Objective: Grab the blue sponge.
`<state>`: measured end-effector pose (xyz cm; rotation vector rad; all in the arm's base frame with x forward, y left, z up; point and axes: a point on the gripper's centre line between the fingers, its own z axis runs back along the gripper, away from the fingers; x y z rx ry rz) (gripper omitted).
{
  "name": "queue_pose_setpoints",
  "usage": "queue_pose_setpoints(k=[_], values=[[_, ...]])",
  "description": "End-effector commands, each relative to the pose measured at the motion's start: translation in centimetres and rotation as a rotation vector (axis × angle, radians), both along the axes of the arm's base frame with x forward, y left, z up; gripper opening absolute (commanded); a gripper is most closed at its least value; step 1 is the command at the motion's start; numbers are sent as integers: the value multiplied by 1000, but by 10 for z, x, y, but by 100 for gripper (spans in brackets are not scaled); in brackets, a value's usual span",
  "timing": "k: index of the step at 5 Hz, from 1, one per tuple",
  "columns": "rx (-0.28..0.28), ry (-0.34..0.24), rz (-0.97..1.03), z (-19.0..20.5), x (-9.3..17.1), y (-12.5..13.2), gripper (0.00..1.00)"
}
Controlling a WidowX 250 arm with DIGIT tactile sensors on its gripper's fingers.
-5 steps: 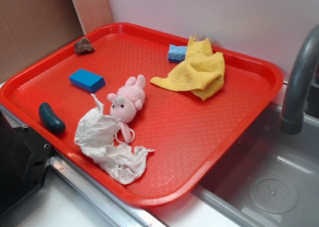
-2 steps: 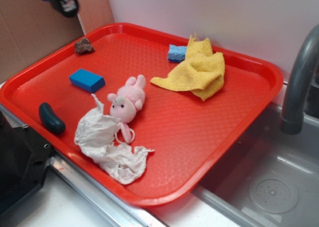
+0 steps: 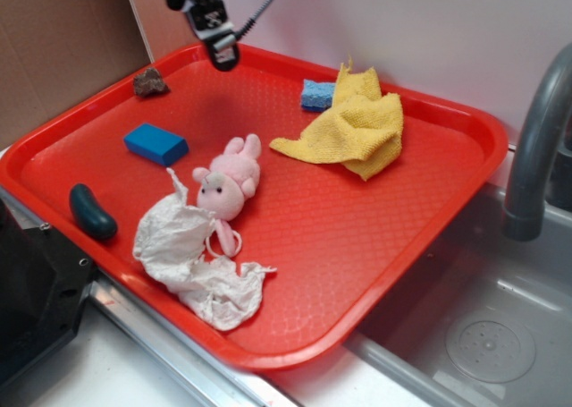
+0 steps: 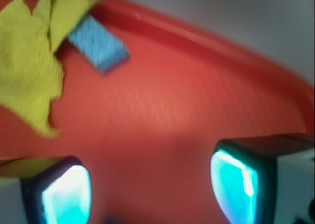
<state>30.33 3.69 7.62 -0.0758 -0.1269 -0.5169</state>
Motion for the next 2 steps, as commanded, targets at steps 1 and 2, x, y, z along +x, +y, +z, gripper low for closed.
queue_pose_setpoints(k=[1, 2], values=[[21, -117, -266, -7, 21, -62, 100], [61, -146, -301, -15, 17, -70, 100]])
